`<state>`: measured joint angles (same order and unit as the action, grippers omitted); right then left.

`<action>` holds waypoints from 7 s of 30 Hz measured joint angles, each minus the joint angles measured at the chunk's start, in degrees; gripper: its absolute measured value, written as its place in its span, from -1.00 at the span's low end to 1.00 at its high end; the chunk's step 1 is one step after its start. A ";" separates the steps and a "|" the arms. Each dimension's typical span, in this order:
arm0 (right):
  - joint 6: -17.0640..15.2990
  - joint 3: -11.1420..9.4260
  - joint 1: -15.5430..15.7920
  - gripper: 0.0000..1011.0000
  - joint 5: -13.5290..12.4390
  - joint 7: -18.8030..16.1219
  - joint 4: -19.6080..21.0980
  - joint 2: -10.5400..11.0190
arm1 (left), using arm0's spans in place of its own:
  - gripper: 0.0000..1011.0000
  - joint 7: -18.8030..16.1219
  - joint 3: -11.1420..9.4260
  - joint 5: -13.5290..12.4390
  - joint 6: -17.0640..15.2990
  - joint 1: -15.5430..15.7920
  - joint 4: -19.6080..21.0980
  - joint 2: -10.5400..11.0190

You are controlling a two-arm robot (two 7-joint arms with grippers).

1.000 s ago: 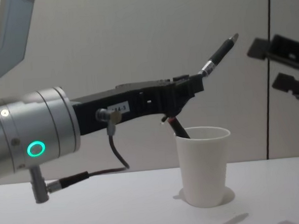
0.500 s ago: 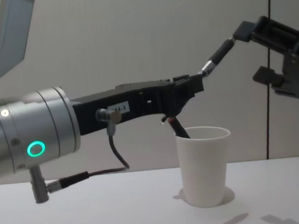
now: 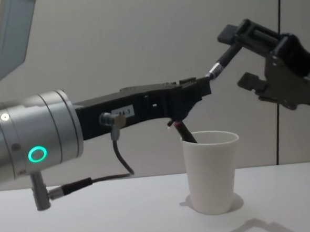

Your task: Place the pen into the pen holder.

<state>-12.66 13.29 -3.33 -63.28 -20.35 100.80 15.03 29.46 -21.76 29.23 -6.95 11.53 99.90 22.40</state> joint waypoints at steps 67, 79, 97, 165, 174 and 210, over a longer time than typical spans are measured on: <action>-0.85 2.52 -2.83 -0.72 -0.97 -0.75 -3.28 -2.12 | -0.68 0.00 -0.01 -0.04 -0.02 -0.01 0.00 0.00; -0.85 2.51 -2.82 -0.73 -0.87 -0.61 -3.33 -2.09 | 0.07 0.01 0.01 0.00 0.04 0.00 0.03 0.00; 0.08 2.37 -3.93 -0.73 1.76 -1.13 -3.81 -1.67 | 0.98 0.00 0.00 0.00 0.00 0.00 0.00 0.00; 16.74 4.37 -21.15 -0.73 44.66 -3.88 -26.46 -4.60 | 0.98 0.00 0.00 -0.01 0.00 0.00 0.00 0.00; 17.01 4.97 -22.01 -0.62 45.40 -4.01 -28.96 -5.39 | 0.98 0.00 0.00 -0.01 0.00 -0.01 0.00 0.00; 15.70 3.86 -20.44 0.98 41.74 -2.36 -25.92 -4.21 | 0.98 0.00 0.00 0.00 0.00 0.00 0.00 0.00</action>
<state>3.04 17.16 -23.77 -21.55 -22.71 74.87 10.82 29.46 -21.76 29.23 -6.95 11.53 99.90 22.39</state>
